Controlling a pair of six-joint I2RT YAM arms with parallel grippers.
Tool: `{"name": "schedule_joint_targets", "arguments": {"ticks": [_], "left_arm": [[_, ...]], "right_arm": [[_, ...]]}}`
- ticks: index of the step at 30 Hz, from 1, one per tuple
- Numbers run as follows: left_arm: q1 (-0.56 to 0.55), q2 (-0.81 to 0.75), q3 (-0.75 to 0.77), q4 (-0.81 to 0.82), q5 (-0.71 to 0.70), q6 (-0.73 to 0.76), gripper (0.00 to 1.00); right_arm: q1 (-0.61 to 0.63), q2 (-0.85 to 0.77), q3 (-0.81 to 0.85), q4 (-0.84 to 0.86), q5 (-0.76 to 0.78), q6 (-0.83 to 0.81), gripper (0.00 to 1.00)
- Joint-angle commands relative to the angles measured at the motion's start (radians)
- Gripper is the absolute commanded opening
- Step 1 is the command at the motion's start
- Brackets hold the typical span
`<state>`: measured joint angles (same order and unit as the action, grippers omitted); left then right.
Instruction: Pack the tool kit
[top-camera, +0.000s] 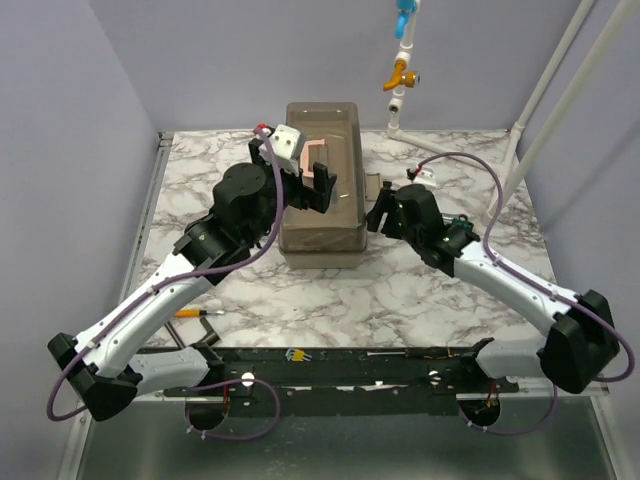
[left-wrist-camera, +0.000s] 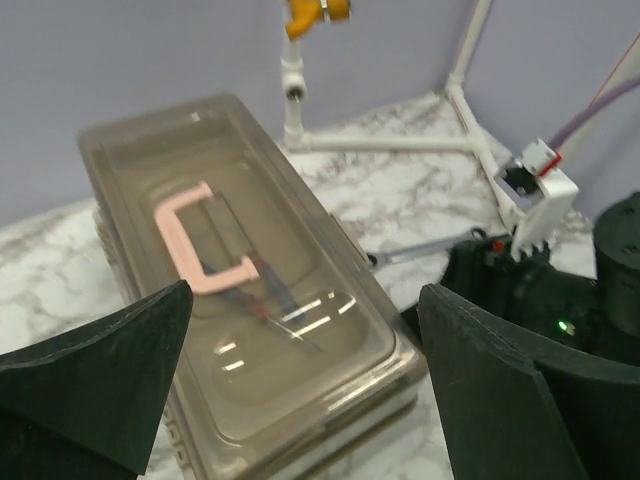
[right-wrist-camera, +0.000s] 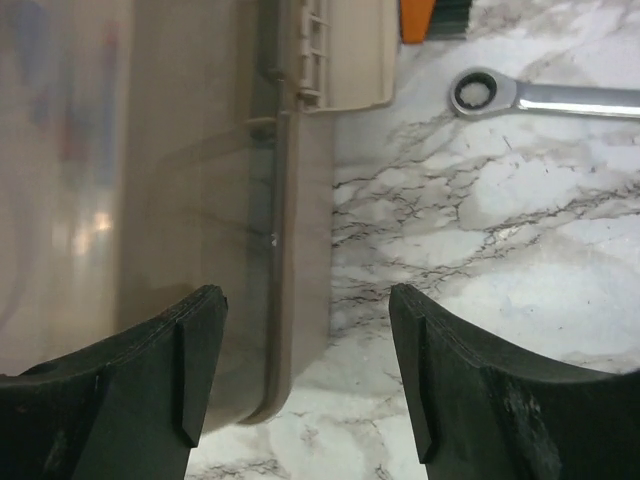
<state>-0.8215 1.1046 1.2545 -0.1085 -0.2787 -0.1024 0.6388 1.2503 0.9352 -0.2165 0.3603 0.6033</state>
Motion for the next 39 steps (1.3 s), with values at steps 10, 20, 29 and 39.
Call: {"name": "schedule_joint_targets", "arguments": {"ticks": [10,20,29,39], "left_arm": [[0.298,0.236,0.115,-0.467,0.355,-0.316,0.99],[0.468,0.356,0.195,-0.506,0.55,-0.3,0.98],[0.49,0.421,0.2,-0.478,0.597,-0.318,0.98],[0.493,0.465,0.215,-0.458,0.601,-0.324,0.97]], "right_arm": [[-0.317,0.189,-0.04,0.3,-0.451,0.18,0.73],[-0.388,0.356,-0.041,0.51,-0.6,0.19,0.69],[-0.442,0.485,-0.088,0.791,-0.763,0.337,0.68],[-0.456,0.573,-0.081,0.901,-0.835,0.377,0.51]]}}
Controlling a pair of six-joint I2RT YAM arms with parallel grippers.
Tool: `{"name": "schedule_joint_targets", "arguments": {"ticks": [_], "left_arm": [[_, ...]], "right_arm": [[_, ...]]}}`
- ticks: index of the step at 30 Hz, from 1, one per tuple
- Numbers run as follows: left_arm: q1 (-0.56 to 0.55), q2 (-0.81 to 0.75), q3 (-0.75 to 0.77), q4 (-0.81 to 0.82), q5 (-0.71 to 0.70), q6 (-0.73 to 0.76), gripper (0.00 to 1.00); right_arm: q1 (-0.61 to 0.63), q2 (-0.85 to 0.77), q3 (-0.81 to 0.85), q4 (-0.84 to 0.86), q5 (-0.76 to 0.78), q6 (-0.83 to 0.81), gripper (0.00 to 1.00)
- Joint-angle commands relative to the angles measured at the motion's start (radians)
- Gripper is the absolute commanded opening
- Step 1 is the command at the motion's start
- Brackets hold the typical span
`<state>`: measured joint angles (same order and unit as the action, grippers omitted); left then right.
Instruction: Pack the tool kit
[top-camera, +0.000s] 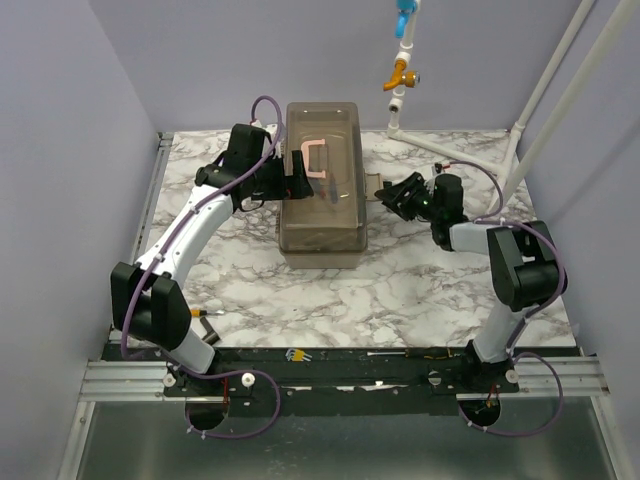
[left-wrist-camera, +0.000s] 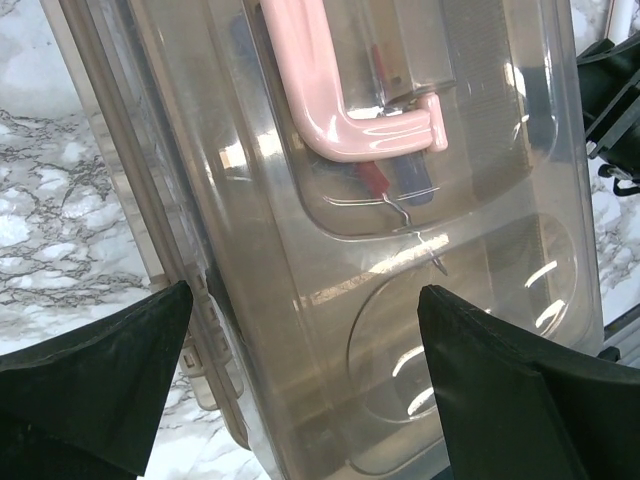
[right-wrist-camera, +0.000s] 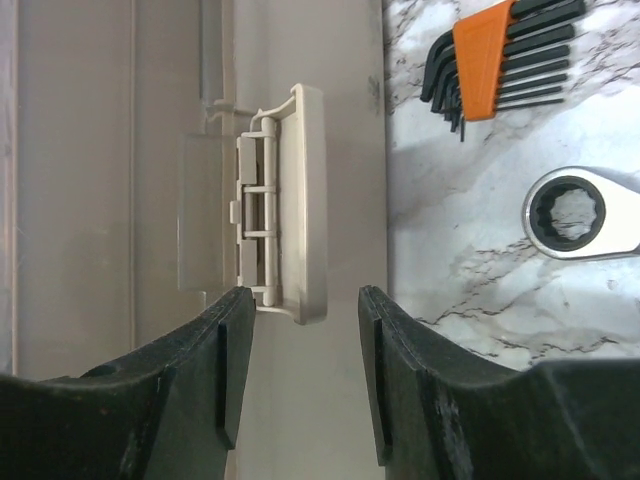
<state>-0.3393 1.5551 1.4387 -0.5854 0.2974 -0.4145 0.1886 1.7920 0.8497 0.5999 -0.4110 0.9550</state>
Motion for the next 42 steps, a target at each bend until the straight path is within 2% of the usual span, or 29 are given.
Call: {"name": "schedule_joint_targets", "arguments": {"ticks": [1,4,9,18,28,39,41,42], "left_arm": [[0.011,0.018,0.033,0.019,0.025,-0.013,0.97],[0.012,0.025,0.042,0.018,0.024,-0.012,0.97],[0.013,0.035,0.051,0.019,0.025,-0.012,0.96],[0.013,0.079,0.083,0.019,0.052,-0.018,0.96],[0.013,0.117,0.102,0.017,0.053,-0.014,0.95],[0.013,0.135,0.092,0.014,0.055,0.0,0.94],[0.012,0.14,0.093,0.012,0.059,0.002,0.94],[0.013,0.143,0.095,0.011,0.061,0.003,0.94]], "right_arm": [[-0.005,0.035,0.005,0.094,-0.07,0.026,0.5],[-0.005,0.041,0.021,0.096,-0.101,0.026,0.44],[-0.005,0.024,0.056,0.044,-0.108,0.004,0.25],[-0.004,-0.054,0.116,-0.115,-0.076,-0.116,0.08],[0.032,-0.11,0.172,-0.199,-0.101,-0.212,0.07],[0.106,-0.111,0.189,-0.019,-0.272,-0.175,0.08],[0.11,-0.114,0.187,0.016,-0.305,-0.164,0.16],[0.11,-0.113,0.186,0.037,-0.323,-0.157,0.26]]}}
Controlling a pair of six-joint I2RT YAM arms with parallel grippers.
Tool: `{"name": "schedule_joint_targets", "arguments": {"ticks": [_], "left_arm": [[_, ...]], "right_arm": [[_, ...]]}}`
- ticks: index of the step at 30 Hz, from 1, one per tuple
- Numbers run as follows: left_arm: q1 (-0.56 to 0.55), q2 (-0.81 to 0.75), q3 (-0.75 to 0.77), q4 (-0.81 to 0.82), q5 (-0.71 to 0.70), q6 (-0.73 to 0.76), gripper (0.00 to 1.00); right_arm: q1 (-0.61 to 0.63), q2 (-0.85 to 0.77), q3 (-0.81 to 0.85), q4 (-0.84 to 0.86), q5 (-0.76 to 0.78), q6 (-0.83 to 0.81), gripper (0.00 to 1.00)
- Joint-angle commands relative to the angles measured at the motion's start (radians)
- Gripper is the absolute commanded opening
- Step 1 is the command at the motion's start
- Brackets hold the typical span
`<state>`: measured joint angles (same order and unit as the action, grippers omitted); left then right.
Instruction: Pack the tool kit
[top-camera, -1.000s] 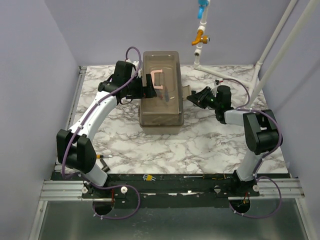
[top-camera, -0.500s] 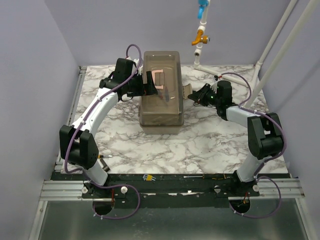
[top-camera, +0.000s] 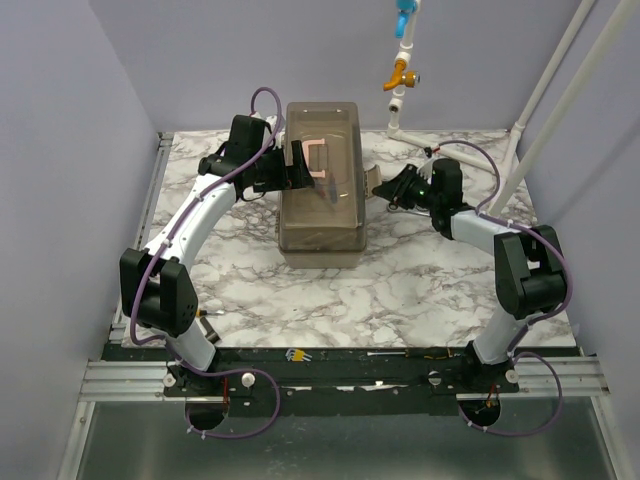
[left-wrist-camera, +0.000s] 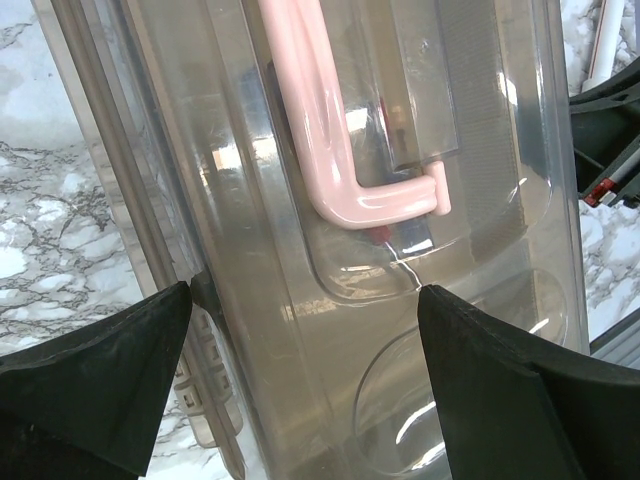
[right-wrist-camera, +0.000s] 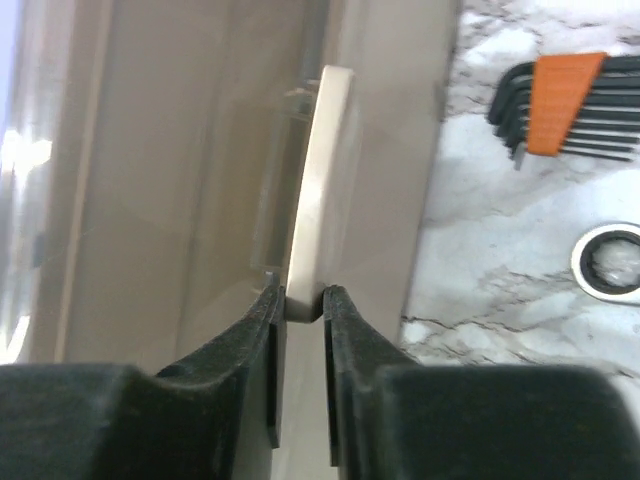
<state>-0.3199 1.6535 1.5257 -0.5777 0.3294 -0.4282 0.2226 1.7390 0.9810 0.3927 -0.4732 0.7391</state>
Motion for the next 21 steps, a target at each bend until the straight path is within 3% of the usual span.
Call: {"name": "schedule_joint_targets", "arguments": {"ticks": [1,3,4,12,18,21], "left_arm": [[-0.007,0.047,0.009,0.003,0.03,0.017,0.94],[-0.007,0.05,0.011,0.003,0.033,0.017,0.94],[-0.007,0.05,0.011,0.004,0.033,0.017,0.94],[-0.006,0.036,0.006,-0.002,0.028,0.023,0.94],[-0.005,0.027,0.007,-0.019,0.008,0.038,0.94],[-0.005,0.025,0.006,-0.017,0.01,0.039,0.94]], "right_arm": [[0.075,-0.058,0.051,0.266,-0.28,0.07,0.33],[0.076,-0.056,0.042,0.303,-0.291,0.091,0.46],[0.075,-0.057,0.039,0.308,-0.287,0.099,0.48],[0.074,-0.11,-0.024,0.275,-0.094,0.117,0.49],[0.068,-0.181,-0.012,-0.032,0.297,0.07,0.51],[0.043,-0.155,0.01,-0.119,0.372,0.065,0.51]]}}
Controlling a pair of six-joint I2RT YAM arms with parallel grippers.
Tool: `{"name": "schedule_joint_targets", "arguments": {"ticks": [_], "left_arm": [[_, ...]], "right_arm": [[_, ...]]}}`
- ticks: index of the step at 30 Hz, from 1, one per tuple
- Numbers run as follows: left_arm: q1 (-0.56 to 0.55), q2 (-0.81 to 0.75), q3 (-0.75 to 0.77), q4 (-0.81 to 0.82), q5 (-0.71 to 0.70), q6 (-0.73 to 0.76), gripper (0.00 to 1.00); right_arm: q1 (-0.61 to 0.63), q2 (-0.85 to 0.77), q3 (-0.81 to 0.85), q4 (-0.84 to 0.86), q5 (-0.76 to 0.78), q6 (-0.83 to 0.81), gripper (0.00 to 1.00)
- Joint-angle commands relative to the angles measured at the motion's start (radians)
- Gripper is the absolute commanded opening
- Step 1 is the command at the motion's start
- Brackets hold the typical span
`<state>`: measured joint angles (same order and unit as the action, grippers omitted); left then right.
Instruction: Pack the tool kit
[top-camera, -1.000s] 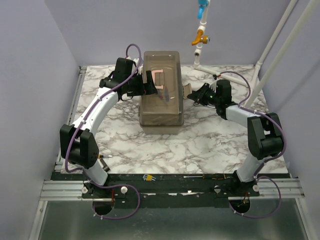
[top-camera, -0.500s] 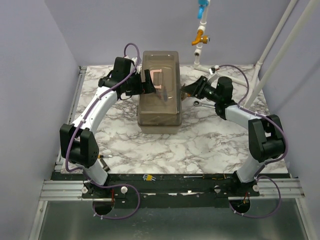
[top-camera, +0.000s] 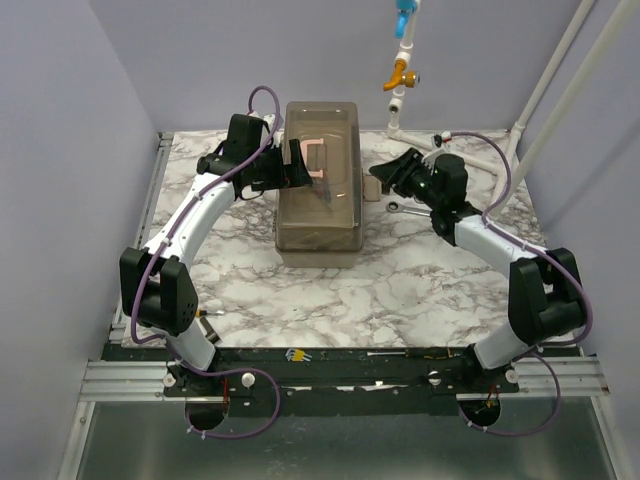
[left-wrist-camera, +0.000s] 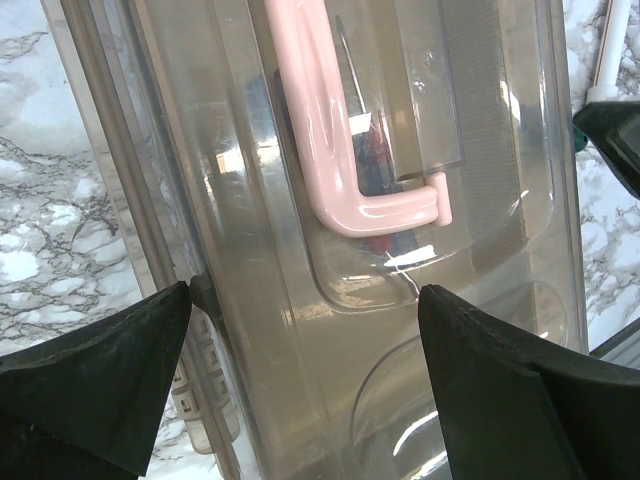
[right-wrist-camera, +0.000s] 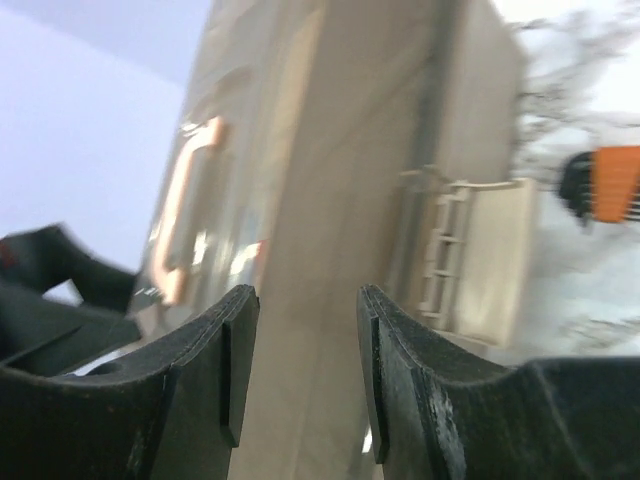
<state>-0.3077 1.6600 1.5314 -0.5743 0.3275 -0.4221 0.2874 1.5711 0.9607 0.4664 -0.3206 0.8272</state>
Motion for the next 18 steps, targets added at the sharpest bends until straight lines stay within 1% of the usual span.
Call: {"name": "schedule_joint_targets", "arguments": {"ticks": [1,4,9,11,14,15,17,18], "left_arm": [[-0.018,0.019,0.001,-0.021,0.013,0.033,0.94],[-0.018,0.02,0.004,-0.02,0.014,0.036,0.94],[-0.018,0.023,0.003,-0.014,0.021,0.049,0.94],[-0.018,0.028,0.004,-0.018,0.018,0.049,0.94],[-0.018,0.032,0.0,-0.014,0.021,0.049,0.94],[-0.018,0.035,-0.002,-0.014,0.022,0.049,0.94],[-0.018,0.037,-0.001,-0.013,0.022,0.052,0.94],[-0.018,0.038,-0.001,-0.014,0.022,0.054,0.94]], "right_arm": [[-0.033,0.029,0.034,-0.207,0.223,-0.012,0.5],[-0.063,0.092,0.037,-0.209,0.178,0.012,0.49],[-0.088,0.207,0.066,-0.197,0.106,0.035,0.43],[-0.093,0.248,0.078,-0.184,0.09,0.043,0.37],[-0.098,0.305,0.097,-0.161,0.059,0.051,0.22],[-0.099,0.324,0.101,-0.145,0.046,0.056,0.16],[-0.1,0.366,0.113,-0.104,-0.014,0.072,0.05],[-0.101,0.387,0.119,-0.07,-0.07,0.079,0.01]]}}
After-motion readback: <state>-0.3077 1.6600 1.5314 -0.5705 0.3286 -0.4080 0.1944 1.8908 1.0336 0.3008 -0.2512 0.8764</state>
